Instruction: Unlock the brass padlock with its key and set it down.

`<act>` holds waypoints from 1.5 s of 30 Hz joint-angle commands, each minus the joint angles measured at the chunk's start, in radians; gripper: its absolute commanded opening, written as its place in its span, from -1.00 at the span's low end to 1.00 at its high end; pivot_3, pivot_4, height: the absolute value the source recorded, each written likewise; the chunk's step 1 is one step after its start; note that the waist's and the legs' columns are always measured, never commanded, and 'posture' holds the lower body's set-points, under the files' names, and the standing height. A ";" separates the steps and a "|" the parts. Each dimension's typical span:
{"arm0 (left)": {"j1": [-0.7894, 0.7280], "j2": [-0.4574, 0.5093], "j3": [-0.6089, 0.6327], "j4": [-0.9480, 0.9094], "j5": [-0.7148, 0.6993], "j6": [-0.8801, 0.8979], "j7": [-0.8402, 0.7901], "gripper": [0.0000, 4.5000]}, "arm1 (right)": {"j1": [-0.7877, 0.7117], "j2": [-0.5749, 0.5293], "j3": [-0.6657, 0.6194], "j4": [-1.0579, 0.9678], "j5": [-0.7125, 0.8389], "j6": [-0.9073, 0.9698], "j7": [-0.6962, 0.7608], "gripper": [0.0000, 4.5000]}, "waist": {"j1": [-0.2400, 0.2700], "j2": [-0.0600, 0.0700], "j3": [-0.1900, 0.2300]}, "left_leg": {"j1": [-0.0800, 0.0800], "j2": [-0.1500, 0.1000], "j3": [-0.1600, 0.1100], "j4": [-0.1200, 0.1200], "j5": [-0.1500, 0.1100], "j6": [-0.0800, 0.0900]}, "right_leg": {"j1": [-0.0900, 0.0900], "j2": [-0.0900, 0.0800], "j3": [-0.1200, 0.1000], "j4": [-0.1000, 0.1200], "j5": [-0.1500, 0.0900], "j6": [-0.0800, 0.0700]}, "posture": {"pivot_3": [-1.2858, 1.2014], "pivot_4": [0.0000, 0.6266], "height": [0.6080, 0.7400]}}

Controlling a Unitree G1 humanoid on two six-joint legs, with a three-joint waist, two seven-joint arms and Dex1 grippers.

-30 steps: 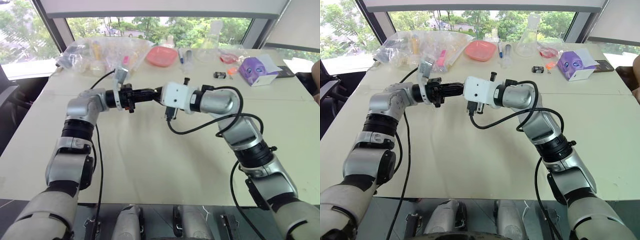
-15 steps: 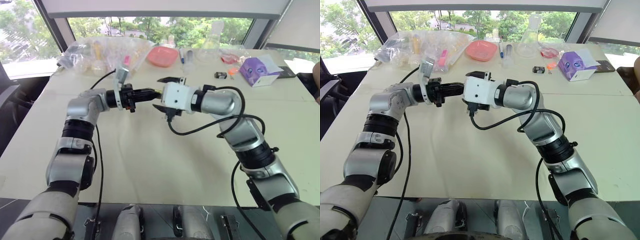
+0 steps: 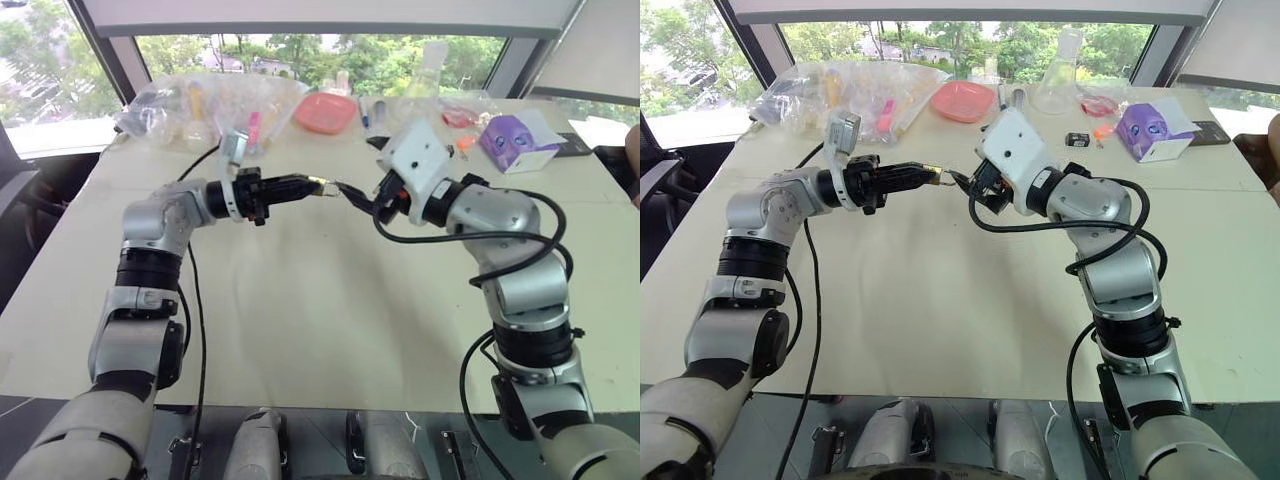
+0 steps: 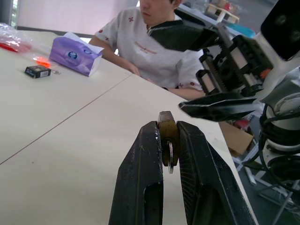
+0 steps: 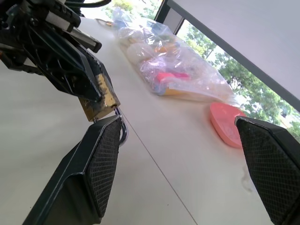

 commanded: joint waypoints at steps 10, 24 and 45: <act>0.034 0.042 0.022 -0.134 -0.074 0.050 -0.013 -1.00 | -0.014 -0.038 0.048 0.035 0.030 -0.038 -0.001 0.73 | 0.000 0.000 0.000 | 0.000 0.000 0.000 0.000 0.000 0.000 | 0.000 0.000 0.000 0.000 0.000 0.000 | 0.03 -0.52 0.89; 0.015 0.020 0.002 -0.044 -0.032 -0.023 0.009 -1.00 | 0.052 -0.134 0.045 -0.025 0.041 0.002 0.012 0.73 | 0.003 0.000 0.000 | 0.000 0.000 0.000 0.000 0.000 0.000 | 0.000 0.000 0.000 0.000 0.000 0.000 | 0.03 -0.52 0.89; -0.093 -0.321 -0.098 0.487 0.172 -0.117 0.160 -1.00 | 0.333 -0.369 0.001 -0.354 0.199 0.479 -0.020 0.73 | 0.004 -0.001 0.000 | 0.000 -0.001 -0.002 0.001 -0.005 0.009 | 0.001 0.000 0.000 -0.002 0.000 0.000 | 0.03 -0.52 0.89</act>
